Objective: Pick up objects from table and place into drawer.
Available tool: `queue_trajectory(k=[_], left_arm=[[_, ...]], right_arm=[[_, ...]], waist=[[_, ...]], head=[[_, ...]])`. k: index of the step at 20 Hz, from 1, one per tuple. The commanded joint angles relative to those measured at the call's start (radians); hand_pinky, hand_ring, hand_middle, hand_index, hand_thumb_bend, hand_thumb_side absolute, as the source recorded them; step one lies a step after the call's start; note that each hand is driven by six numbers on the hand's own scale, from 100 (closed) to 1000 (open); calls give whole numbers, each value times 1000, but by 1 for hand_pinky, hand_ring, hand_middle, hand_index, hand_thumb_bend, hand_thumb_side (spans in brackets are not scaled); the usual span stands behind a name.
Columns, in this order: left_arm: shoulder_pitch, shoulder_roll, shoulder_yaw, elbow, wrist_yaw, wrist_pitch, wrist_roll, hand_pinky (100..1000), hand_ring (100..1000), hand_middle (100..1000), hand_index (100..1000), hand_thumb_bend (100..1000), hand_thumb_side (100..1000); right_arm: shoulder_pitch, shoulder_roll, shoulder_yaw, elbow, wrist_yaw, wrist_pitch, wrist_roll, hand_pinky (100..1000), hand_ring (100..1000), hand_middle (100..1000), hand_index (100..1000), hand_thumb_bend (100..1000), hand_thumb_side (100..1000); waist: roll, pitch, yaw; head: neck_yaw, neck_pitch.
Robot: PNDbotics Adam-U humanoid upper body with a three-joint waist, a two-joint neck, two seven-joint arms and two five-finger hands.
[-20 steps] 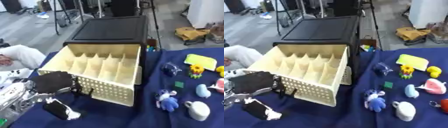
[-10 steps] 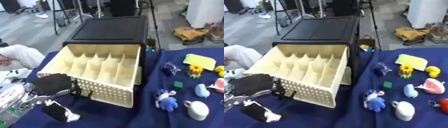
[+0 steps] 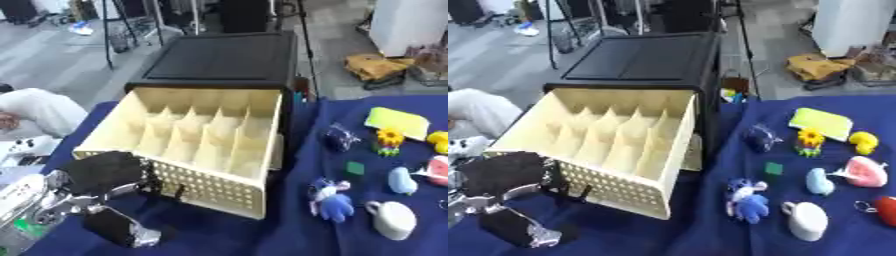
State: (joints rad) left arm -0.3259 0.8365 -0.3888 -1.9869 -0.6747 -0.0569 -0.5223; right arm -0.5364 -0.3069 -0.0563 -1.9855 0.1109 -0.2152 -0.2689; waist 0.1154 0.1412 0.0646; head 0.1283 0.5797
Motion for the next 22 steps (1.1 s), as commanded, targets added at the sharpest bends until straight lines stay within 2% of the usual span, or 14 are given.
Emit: queue_trajectory(k=[1,4,8,16,22], left_arm=[[3,17,-29,-13,31,-30,-5,100,181,307,703,499,884],[2,16,-29,-13,41,-46,-3,100,197,376,754,547,914],[-2,15,-26,-13,61,-64,10,100,218,410,796,555,975],[3,15,-14,-13,72,-77,38,100,235,416,869,608,1000],[5,17,-11,-13,67,-82,58,100,236,402,879,599,1000]], right_arm=[[-20,-21,-8,-15,-4,-1,-5,742,819,675,719,203,980],[-22,-21,-10,-15,-4,-2,-8,741,819,675,719,203,982],[-25,-21,-10,-15,-4,-5,-12,741,819,676,719,200,987],[-27,-21,-10,-15,-5,-6,-15,741,819,676,718,200,992],[-29,-20,-9,-15,-6,-6,-17,741,819,676,717,198,995]], waist=[[-8,-7,-6],[-13,-6,-8],[-19,-6,-9],[-23,-4,-7],[-24,-6,-7]], head=[[-11,12],[-23,15],[-30,16],[-33,10],[-34,6]])
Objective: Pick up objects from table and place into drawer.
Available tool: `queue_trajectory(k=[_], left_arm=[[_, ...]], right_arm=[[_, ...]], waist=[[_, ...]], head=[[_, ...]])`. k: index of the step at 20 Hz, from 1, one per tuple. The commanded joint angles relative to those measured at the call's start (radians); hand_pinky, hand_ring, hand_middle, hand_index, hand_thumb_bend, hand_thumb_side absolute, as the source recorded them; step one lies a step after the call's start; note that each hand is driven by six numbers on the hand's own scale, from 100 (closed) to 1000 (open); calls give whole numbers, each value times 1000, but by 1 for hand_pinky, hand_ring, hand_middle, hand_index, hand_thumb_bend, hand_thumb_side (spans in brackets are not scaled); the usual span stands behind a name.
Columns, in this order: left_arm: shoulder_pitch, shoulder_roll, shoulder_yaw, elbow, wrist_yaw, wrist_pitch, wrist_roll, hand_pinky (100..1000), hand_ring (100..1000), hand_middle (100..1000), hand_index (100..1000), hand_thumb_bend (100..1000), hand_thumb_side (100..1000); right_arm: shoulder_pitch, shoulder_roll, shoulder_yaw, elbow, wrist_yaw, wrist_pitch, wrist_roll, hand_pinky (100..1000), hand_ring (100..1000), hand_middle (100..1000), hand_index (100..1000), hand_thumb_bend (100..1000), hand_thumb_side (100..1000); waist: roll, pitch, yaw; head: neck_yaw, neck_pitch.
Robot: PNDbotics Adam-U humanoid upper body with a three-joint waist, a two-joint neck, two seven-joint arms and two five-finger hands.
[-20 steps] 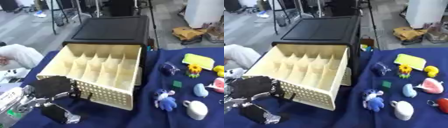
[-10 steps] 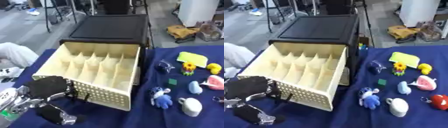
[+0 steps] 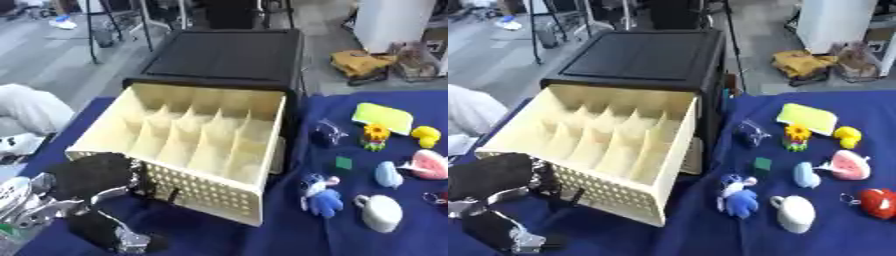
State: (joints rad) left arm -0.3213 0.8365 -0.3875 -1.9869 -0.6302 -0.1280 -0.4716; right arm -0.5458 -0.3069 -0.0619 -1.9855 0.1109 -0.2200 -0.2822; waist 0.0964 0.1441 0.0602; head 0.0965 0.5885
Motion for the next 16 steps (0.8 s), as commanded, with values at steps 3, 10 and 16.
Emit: queue_trajectory(k=[3,10,16], left_arm=[[-2,19,-3,-13,6,-10,16,100,255,429,856,592,1000],[-2,23,-5,-13,-58,-17,-22,100,373,620,987,586,1000],[-7,31,1,-13,-62,-24,-31,113,470,698,1000,614,1000]], right_arm=[[-20,-20,-2,-15,-7,-1,-4,741,819,675,717,196,994],[-22,-19,-1,-15,-9,-1,-5,740,818,675,716,191,996],[-22,-20,0,-15,-11,-1,-8,740,818,675,715,190,995]], waist=[[-5,-10,-1],[-4,-10,-1],[-2,-11,-2]], head=[[-1,-5],[1,-12],[2,-13]])
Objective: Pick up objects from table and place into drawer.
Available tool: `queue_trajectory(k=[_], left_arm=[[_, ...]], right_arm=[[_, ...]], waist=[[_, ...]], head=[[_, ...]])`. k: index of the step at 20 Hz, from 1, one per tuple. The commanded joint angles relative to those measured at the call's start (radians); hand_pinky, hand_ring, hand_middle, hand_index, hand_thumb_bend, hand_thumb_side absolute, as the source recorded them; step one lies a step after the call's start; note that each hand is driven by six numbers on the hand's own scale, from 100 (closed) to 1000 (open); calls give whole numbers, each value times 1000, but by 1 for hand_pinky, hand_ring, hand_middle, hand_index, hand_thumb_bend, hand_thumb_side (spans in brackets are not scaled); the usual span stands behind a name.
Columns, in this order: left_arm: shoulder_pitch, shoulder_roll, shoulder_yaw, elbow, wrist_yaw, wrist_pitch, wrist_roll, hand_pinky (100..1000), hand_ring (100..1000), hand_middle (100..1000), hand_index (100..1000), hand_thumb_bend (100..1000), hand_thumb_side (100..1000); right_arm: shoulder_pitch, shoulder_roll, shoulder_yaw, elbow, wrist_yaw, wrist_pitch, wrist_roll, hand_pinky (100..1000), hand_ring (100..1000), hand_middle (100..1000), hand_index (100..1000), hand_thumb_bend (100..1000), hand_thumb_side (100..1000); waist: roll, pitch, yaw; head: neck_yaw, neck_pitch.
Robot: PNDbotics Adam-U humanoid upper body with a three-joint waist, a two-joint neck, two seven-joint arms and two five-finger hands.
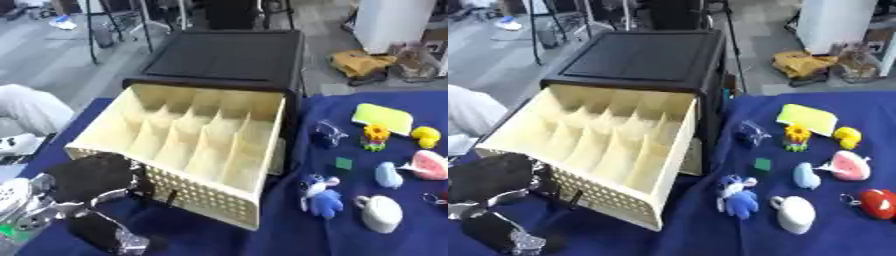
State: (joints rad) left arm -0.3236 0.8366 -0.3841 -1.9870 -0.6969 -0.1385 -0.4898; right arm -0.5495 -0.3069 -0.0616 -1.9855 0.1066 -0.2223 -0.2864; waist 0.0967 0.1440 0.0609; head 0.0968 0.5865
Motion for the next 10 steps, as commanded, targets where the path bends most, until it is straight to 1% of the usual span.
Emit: queue_trajectory(k=[1,3,4,5,6,8,10], left_arm=[[-5,33,-3,-13,5,-15,-18,166,514,718,1000,611,1000],[-7,34,1,-13,13,-15,-23,295,624,739,1000,585,1000],[-6,35,2,-13,21,-14,-25,345,658,748,1000,566,1000],[-5,36,3,-13,30,-11,-27,414,685,756,1000,532,1000],[-3,38,3,-13,41,-7,-30,419,684,752,1000,518,1000],[-1,42,5,-13,64,4,-34,436,675,693,974,444,1000],[0,44,7,-13,82,13,-34,442,665,664,955,329,1000]], right_arm=[[-19,-20,0,-15,-7,2,-4,740,818,675,714,189,995],[-19,-20,0,-15,-7,2,-4,740,818,675,714,187,995],[-19,-20,0,-15,-7,2,-5,740,818,675,714,187,995],[-19,-20,0,-15,-8,2,-5,739,818,675,714,186,995],[-19,-20,0,-15,-8,2,-5,739,818,675,714,186,994],[-19,-20,1,-15,-8,3,-6,740,818,675,714,185,995],[-19,-20,1,-15,-8,3,-6,739,818,675,713,181,996]], waist=[[-2,-11,-3],[-1,-12,-3],[0,-12,-3],[0,-12,-3],[1,-13,-3],[2,-13,-3],[3,-13,-4]], head=[[2,-11],[3,-11],[3,-12],[3,-13],[3,-14],[2,-16],[2,-16]])
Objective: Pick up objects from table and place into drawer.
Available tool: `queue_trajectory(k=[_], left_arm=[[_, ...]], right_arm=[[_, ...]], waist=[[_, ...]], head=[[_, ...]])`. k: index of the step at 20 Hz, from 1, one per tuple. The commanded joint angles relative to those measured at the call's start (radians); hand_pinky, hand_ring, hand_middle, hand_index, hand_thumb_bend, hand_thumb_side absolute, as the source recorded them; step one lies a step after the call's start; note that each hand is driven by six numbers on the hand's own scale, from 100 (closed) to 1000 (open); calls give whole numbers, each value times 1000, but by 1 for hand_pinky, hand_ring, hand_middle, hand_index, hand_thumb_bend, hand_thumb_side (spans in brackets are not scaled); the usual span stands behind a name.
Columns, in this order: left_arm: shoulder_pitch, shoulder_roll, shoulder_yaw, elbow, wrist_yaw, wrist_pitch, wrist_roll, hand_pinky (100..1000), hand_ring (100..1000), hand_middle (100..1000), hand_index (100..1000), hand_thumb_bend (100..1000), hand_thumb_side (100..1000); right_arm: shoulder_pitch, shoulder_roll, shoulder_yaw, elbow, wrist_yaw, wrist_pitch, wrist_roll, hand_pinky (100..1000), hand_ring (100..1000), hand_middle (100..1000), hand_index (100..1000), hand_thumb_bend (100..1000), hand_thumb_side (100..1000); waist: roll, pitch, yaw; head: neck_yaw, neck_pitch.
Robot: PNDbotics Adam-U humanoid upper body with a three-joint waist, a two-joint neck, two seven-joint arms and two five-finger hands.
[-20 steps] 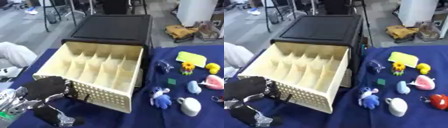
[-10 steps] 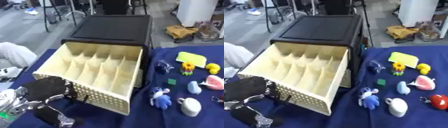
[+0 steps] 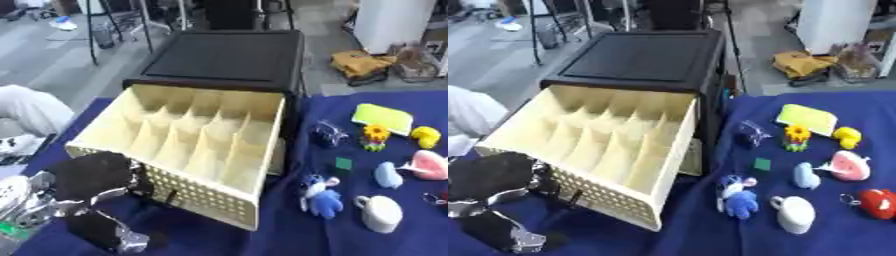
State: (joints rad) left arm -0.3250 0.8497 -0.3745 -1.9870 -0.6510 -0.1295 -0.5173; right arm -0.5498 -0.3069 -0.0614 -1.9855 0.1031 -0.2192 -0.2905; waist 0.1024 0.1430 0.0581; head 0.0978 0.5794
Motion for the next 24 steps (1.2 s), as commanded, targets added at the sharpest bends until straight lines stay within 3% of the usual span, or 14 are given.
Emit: queue_trajectory(k=[1,6,9,13,14,15,16,17,18,19,21,24], left_arm=[[2,31,-1,-13,46,10,-4,451,667,666,952,295,1000],[4,38,-2,-13,66,18,-2,466,661,668,967,272,1000],[-1,37,4,-13,81,12,-8,505,722,805,1000,272,1000],[-1,41,10,-13,126,15,-44,535,744,838,1000,262,1000],[-1,42,12,-13,135,17,-51,533,731,785,903,242,1000],[5,45,13,-13,153,23,-59,533,731,785,903,242,1000],[12,47,13,-13,174,33,-66,491,688,738,823,222,1000],[17,50,14,-13,197,44,-71,491,688,738,823,222,1000],[20,53,15,-13,216,53,-75,469,655,693,825,299,1000],[24,56,16,-13,232,59,-80,466,645,676,828,311,1000],[30,63,19,-13,255,66,-85,402,573,589,843,358,1000],[39,75,25,-13,266,66,-86,316,491,552,890,395,1000]], right_arm=[[-19,-20,1,-15,-5,0,-3,739,818,674,713,185,995],[-19,-21,1,-15,-6,1,-4,739,818,673,712,185,995],[-19,-21,2,-15,-7,1,-5,739,817,673,711,185,995],[-20,-21,2,-15,-8,2,-6,738,817,673,711,186,995],[-20,-21,2,-15,-8,2,-6,739,817,673,711,187,995],[-20,-22,2,-15,-8,2,-5,739,817,673,711,187,995],[-20,-22,2,-15,-8,2,-5,739,817,673,710,187,995],[-20,-22,3,-15,-8,2,-5,739,817,673,710,187,995],[-20,-23,3,-15,-8,2,-5,739,817,672,710,186,994],[-21,-23,3,-15,-8,2,-5,739,817,672,710,188,994],[-22,-24,3,-15,-8,2,-5,739,817,673,710,185,995],[-24,-24,3,-15,-8,1,-5,739,817,673,710,186,995]], waist=[[-3,-11,-1],[-2,-11,-1],[-1,-11,-1],[-1,-11,-2],[-1,-11,-2],[0,-10,-2],[0,-10,-3],[0,-9,-3],[1,-8,-3],[1,-8,-4],[2,-7,-5],[4,-6,-8]], head=[[2,-10],[3,-12],[1,-13],[1,-15],[1,-15],[-1,-17],[-2,-18],[-3,-19],[-4,-22],[-5,-23],[-7,-26],[-10,-34]])
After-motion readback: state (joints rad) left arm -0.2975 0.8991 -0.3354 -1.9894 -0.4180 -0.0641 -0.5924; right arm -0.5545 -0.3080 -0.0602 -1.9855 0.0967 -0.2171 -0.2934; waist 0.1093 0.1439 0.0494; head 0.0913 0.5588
